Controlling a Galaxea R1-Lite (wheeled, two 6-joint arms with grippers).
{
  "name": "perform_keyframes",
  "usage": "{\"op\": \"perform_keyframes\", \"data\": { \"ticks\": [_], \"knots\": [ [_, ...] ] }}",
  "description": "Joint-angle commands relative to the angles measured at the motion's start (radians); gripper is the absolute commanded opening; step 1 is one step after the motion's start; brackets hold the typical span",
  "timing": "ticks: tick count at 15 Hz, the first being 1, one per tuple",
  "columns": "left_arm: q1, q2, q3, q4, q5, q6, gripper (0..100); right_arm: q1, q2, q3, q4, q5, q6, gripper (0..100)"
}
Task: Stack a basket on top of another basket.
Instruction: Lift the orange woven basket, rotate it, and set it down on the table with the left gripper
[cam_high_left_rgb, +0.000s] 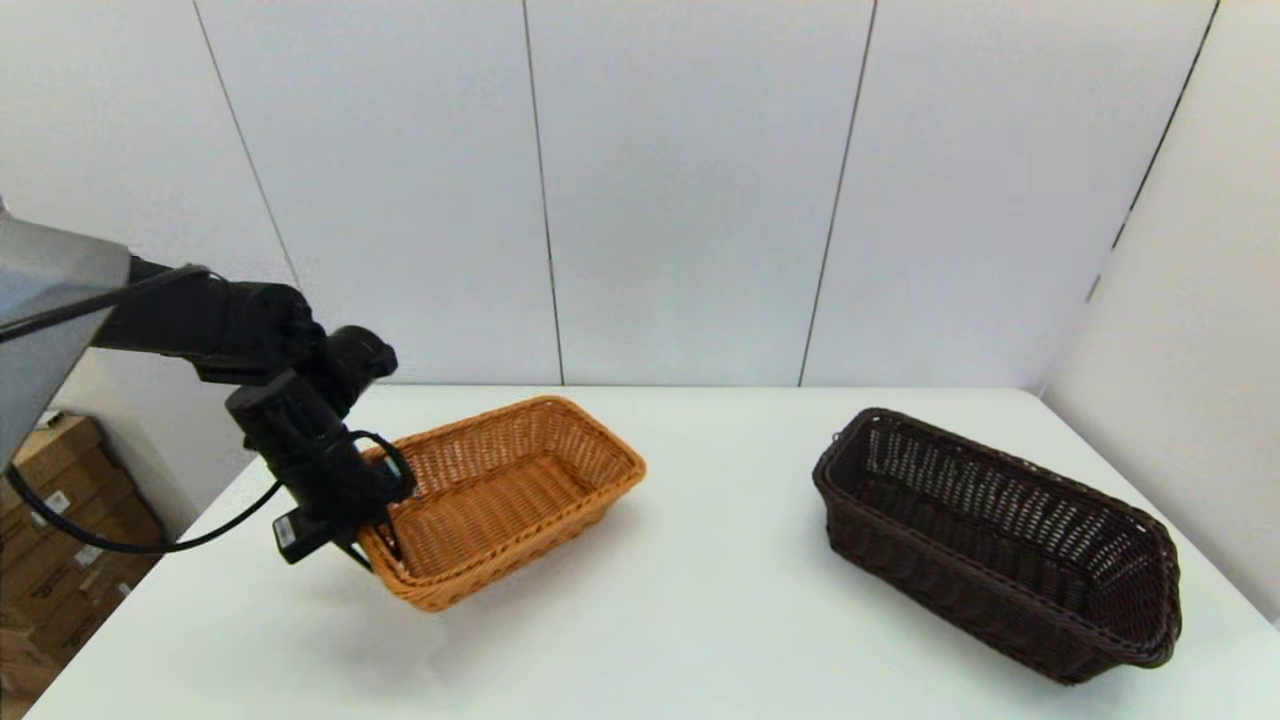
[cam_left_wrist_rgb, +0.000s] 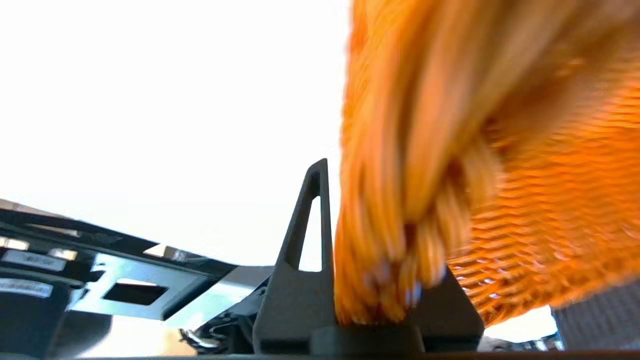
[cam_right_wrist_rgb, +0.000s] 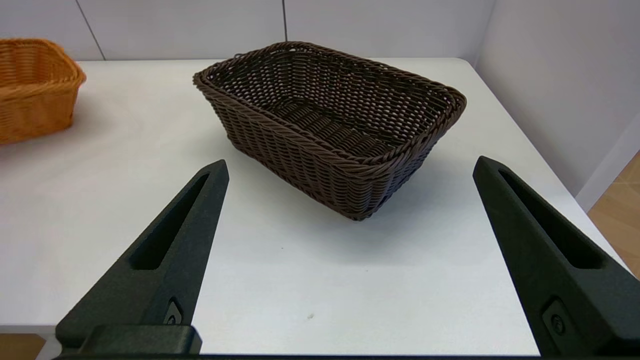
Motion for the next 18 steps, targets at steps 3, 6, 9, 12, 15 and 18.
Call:
{"op": "perform_keyframes", "data": {
  "ticks": [3, 6, 9, 12, 15, 18],
  "knots": [
    [0.054, -0.138, -0.078, 0.007, -0.096, 0.115, 0, 0.0, -0.001, 0.0, 0.0, 0.0, 0.0, 100],
    [0.079, -0.144, -0.207, 0.108, -0.193, 0.181, 0, 0.0, -0.001, 0.0, 0.0, 0.0, 0.0, 100],
    [0.077, -0.141, -0.348, 0.214, -0.265, 0.299, 0, 0.0, -0.001, 0.0, 0.0, 0.0, 0.0, 100],
    [0.042, -0.087, -0.498, 0.364, -0.269, 0.48, 0, 0.0, -0.001, 0.0, 0.0, 0.0, 0.0, 100],
    [0.028, -0.046, -0.488, 0.371, -0.34, 0.647, 0, 0.0, -0.001, 0.0, 0.0, 0.0, 0.0, 100],
    [-0.001, 0.037, -0.48, 0.367, -0.364, 0.759, 0, 0.0, -0.001, 0.0, 0.0, 0.0, 0.0, 100]
  ]
}}
